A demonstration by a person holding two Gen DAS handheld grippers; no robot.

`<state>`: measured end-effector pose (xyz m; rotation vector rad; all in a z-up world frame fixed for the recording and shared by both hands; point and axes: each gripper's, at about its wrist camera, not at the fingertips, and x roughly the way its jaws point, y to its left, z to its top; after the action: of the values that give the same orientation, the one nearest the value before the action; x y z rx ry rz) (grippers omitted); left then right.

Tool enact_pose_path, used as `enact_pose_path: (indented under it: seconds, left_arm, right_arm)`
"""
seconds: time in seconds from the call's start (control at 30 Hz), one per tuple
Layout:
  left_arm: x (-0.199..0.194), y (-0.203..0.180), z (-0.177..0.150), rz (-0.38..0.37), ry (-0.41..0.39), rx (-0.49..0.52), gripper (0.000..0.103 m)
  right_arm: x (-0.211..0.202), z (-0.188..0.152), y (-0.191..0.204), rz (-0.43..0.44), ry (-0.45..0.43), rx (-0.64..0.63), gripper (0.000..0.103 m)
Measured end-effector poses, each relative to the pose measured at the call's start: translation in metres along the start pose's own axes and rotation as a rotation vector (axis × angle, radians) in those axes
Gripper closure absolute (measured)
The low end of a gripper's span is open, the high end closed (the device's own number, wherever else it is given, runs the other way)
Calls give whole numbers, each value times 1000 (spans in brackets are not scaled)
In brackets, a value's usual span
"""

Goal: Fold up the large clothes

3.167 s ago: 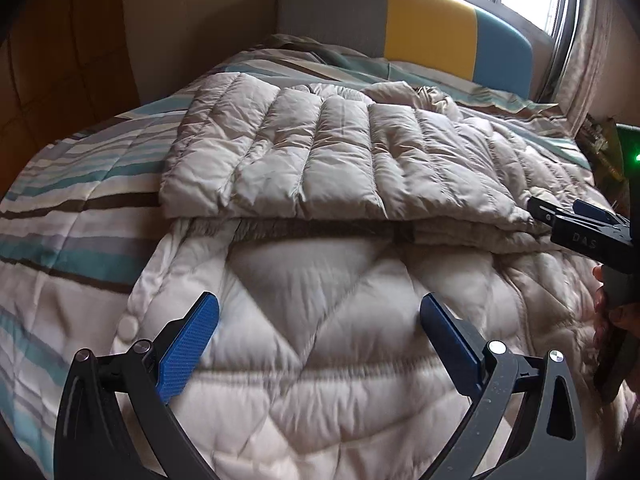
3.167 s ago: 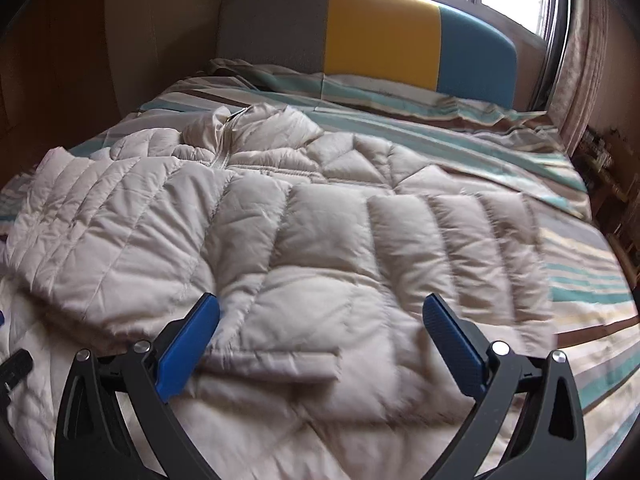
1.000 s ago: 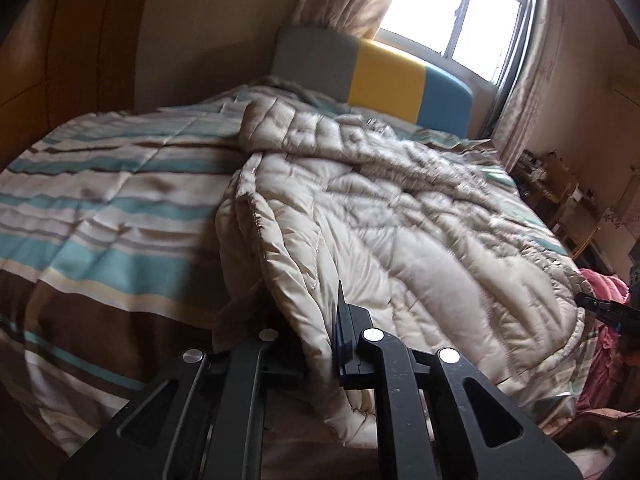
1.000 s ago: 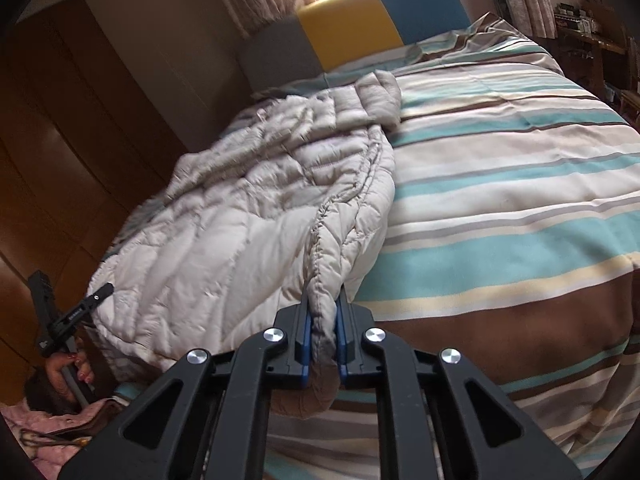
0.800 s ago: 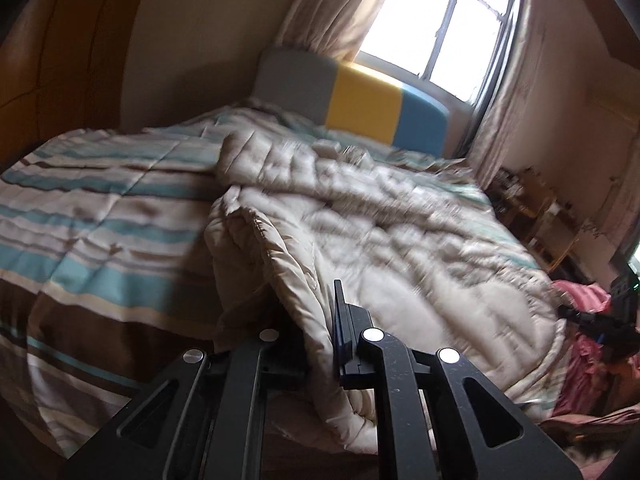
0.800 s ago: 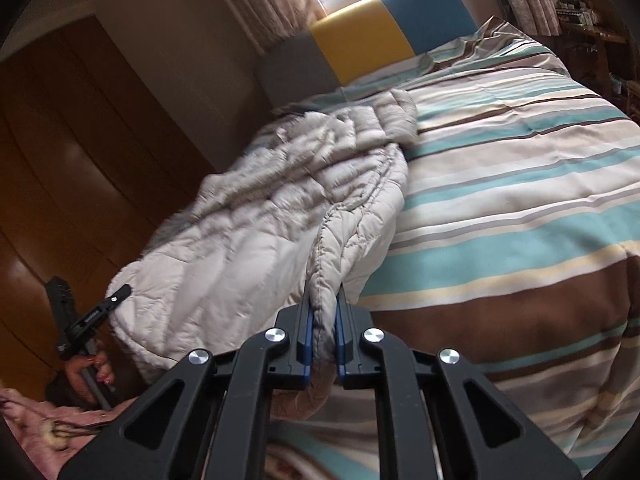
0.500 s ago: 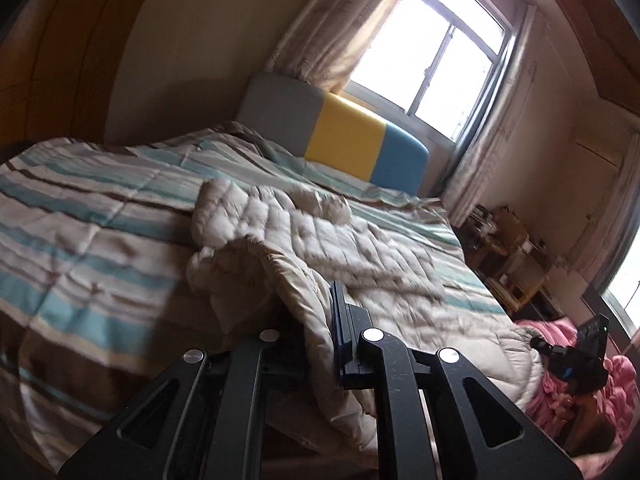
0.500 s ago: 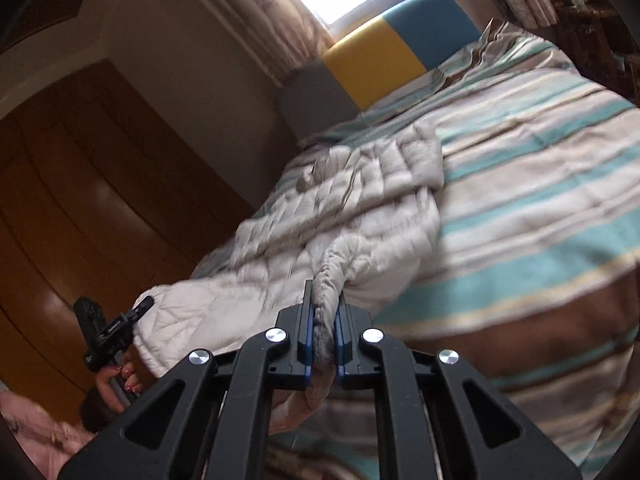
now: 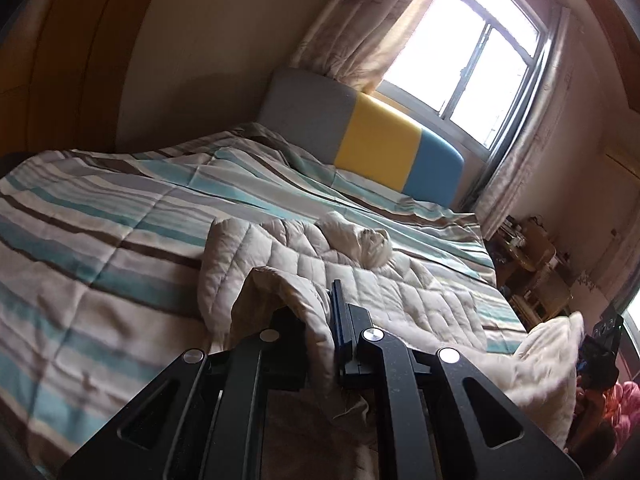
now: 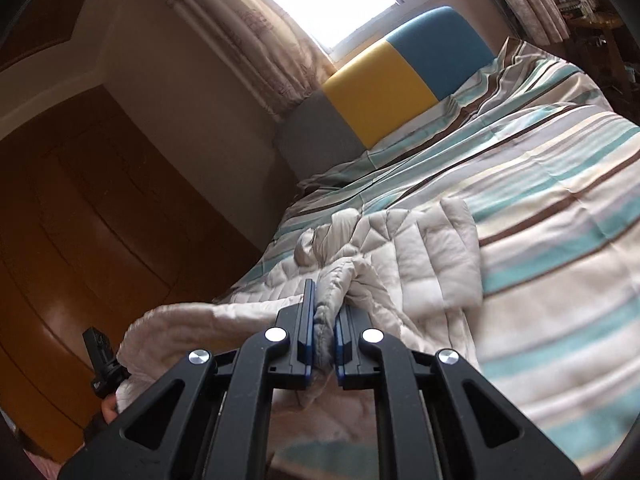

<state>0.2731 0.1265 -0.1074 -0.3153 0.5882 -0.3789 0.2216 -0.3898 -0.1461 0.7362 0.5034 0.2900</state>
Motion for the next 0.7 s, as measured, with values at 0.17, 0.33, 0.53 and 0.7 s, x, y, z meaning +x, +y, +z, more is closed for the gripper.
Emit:
enact_pose_path:
  seconds: [0.17,0.33,0.53,0.7]
  left_arm:
    - [48,8,20,5,44,-42,93]
    - [93,13,30,31,108,-40,93]
    - [136,31,30,63,181,-109,85]
    - [153,44,30,59,205,-197,72]
  right_arm:
    - [46,21,-17,-55,21,31,96]
    - [87,34,-43,-119,42,65,96]
    - [125,40,-71,-185,61,84,96]
    - [141,34,-85,-211,65,100,95]
